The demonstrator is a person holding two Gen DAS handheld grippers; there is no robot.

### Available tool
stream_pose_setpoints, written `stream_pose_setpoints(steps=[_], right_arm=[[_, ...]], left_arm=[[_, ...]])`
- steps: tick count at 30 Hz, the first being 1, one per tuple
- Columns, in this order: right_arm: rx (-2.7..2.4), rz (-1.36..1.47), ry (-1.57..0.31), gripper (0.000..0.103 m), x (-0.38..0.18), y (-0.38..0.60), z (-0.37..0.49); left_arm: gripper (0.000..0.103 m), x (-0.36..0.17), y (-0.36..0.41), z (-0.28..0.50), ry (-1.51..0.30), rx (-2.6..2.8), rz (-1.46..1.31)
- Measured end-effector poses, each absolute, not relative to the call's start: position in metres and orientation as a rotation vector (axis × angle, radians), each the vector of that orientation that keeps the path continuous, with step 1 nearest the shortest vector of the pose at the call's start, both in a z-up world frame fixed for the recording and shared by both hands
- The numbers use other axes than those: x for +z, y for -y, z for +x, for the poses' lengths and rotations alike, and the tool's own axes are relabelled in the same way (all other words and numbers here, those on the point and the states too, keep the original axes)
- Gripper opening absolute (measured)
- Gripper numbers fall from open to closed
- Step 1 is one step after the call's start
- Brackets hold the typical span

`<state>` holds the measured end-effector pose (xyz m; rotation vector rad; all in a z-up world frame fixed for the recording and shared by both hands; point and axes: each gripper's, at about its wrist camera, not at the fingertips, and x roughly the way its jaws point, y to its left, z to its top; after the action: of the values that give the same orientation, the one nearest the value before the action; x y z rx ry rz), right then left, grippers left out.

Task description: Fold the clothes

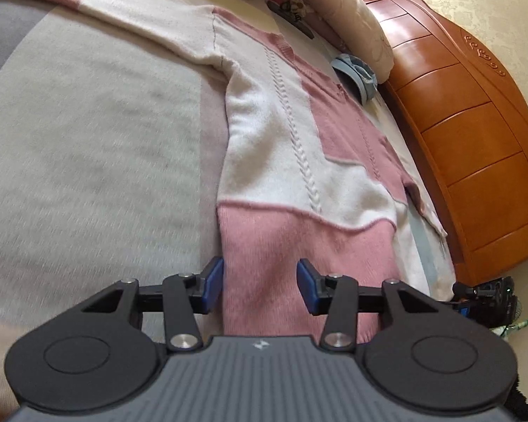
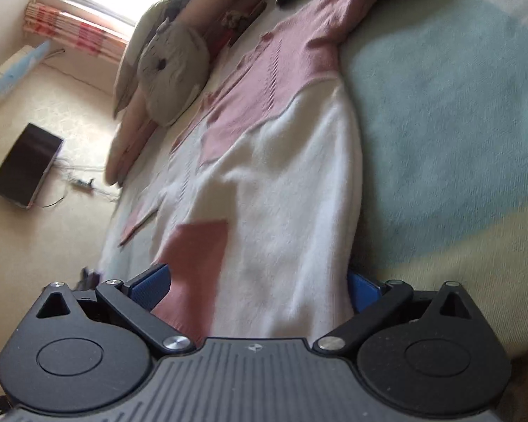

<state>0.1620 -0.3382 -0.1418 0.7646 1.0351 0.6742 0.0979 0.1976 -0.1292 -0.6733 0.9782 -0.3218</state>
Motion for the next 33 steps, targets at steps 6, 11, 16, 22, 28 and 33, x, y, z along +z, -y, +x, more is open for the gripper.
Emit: stream_pose_setpoints(steps=[6, 11, 16, 22, 28, 33], right_arm=[[0.669, 0.772, -0.983, 0.076, -0.150, 0.351, 0.149], [0.596, 0.706, -0.973, 0.013, -0.138, 0.353, 0.150], [0.531, 0.637, -0.958, 0.014, -0.120, 0.355, 0.149], [0.440, 0.514, -0.972, 0.016, -0.104, 0.362, 0.151], [0.393, 0.460, -1.000, 0.048, -0.107, 0.367, 0.141], [0.388, 0.451, -0.949, 0.057, -0.094, 0.364, 0.136]], left_arm=[[0.045, -0.132, -0.196, 0.100, -0.981, -0.338, -0.688], [0.045, -0.130, -0.191, 0.100, -0.977, -0.333, -0.660], [0.045, -0.128, -0.189, 0.100, -0.993, -0.319, -0.642], [0.045, -0.125, -0.186, 0.101, -1.005, -0.314, -0.612], [0.042, -0.124, -0.186, 0.105, -0.994, -0.313, -0.594], [0.042, -0.114, -0.182, 0.129, -0.974, -0.286, -0.508]])
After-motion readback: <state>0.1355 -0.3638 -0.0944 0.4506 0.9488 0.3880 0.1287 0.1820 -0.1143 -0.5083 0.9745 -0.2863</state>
